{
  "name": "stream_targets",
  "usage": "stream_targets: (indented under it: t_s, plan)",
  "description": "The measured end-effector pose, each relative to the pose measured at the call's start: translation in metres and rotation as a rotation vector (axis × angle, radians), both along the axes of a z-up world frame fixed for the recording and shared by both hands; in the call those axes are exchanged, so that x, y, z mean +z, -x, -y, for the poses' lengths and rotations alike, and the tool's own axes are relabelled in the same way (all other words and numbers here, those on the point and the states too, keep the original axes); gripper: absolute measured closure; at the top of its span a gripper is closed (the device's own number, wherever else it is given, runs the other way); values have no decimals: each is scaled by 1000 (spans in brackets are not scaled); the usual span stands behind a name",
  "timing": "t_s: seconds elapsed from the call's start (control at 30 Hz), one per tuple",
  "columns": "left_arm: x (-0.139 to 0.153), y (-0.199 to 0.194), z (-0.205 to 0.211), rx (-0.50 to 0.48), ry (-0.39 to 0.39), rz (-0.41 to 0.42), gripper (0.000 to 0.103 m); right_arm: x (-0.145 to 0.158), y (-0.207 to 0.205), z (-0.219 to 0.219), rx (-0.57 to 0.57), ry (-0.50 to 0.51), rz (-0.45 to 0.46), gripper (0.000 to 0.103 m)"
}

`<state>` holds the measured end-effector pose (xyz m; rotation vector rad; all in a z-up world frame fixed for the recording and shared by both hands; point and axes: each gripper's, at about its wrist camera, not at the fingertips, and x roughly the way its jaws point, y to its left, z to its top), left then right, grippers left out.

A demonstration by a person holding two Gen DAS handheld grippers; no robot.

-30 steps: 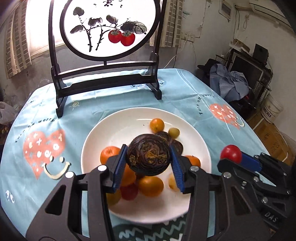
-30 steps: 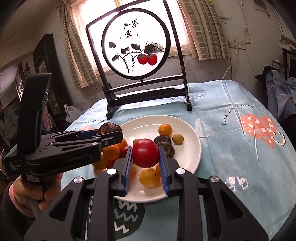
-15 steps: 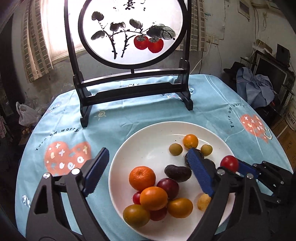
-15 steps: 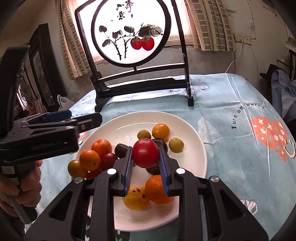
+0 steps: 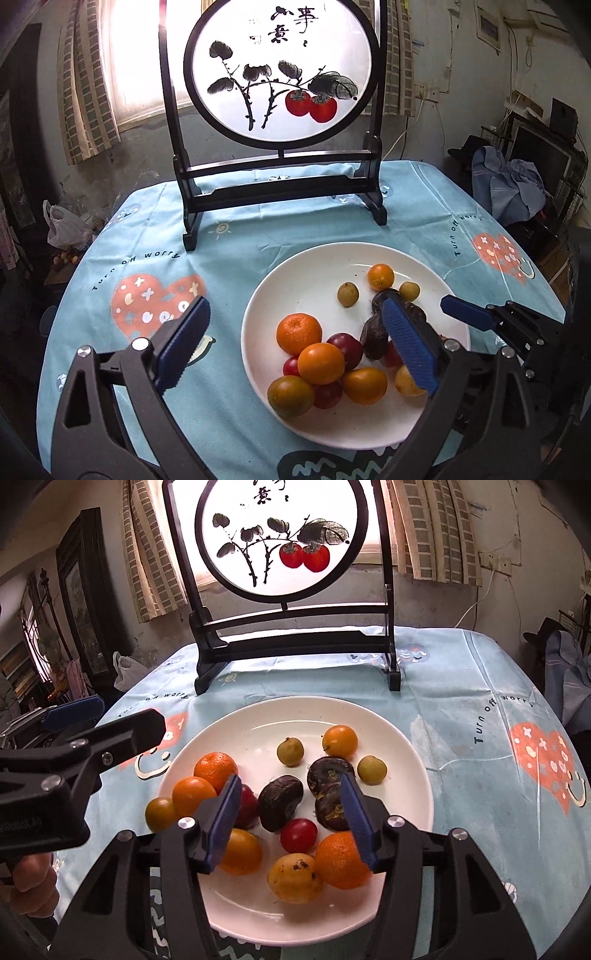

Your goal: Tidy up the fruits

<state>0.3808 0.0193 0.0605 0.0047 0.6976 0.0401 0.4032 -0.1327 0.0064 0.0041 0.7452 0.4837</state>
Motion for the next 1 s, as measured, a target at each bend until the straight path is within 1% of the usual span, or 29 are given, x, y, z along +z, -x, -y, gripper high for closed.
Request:
stream_targets:
  t_s: [0.03,0.07,0.1,0.13,0.17,0.2,0.4,0.57,0.67,0.73,0.8,1.0]
  plan:
    - [2,5,0,0,3,1,6,2,5,2,-3,-1,-5,43]
    - [3,11,0,2,4,2,6,4,11,5,-2,0,-13,37]
    - [5,17,-1,1,7,6,5,6,18,7,-2,7,-25,26]
    - [6,25,-1,-2,11,12,4,7,27,10,-4,15,-36,20]
    - [8,34,0,-6,10,19,4,9,36,13,-3,22,-37,7]
    - [9,43,1,-9,5,25,4,10,46,15,-5,29,-30,4]
    - [9,102,9,-27,-10,16,3,20,117,31,-1,89,48,1]
    - [2,156,10,-20,1,5,3,16,172,44,26,96,49,1]
    - [-5,184,9,-7,-1,4,3,13,198,49,16,111,60,1]
    - [-10,199,9,-7,5,-4,3,10,213,52,8,121,64,1]
    - [-14,212,10,-6,9,-12,3,8,223,56,8,107,54,1]
    - [-21,239,17,-23,-14,-7,3,3,240,65,-6,101,42,1]
